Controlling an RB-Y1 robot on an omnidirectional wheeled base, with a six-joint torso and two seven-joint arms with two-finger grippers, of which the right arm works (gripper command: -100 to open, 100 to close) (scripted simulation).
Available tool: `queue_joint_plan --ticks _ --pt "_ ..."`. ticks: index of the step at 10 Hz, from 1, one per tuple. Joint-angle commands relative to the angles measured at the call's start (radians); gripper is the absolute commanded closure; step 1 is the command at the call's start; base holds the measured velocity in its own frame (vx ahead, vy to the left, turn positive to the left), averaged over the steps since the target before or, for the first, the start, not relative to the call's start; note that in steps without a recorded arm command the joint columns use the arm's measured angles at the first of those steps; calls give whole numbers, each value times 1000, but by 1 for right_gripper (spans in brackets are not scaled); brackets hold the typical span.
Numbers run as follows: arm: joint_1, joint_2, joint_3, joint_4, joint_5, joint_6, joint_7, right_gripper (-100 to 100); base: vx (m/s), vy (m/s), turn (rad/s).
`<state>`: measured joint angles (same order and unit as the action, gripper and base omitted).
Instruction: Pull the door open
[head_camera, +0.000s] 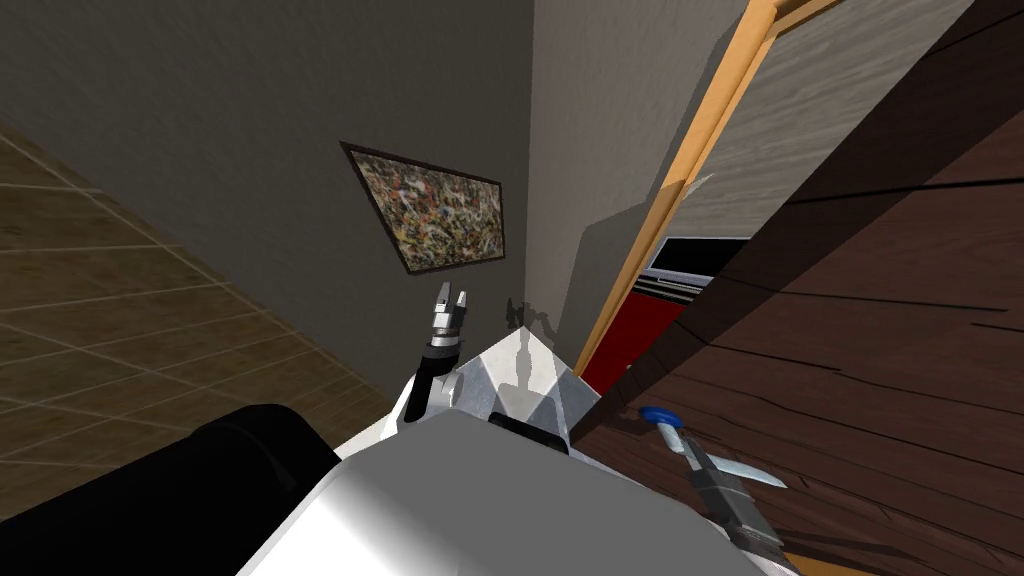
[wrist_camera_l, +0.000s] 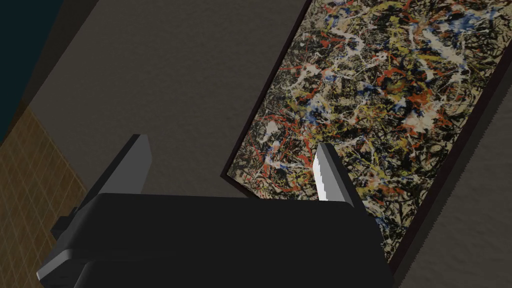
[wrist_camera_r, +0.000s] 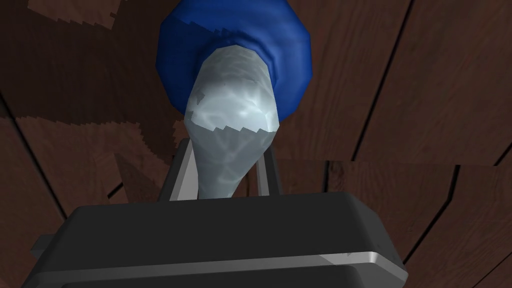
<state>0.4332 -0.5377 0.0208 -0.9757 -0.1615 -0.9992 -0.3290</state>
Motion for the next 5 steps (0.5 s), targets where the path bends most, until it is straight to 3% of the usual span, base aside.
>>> queue_joint_plan --ticks 1,2,5 --pt "8 -10 2 10 0 -28 -6 100 -211 -44 125" --pt "4 -4 4 6 1 -15 -4 100 -87 -11 19" --pt "4 -17 16 34 3 -50 -16 100 -193 -55 178"
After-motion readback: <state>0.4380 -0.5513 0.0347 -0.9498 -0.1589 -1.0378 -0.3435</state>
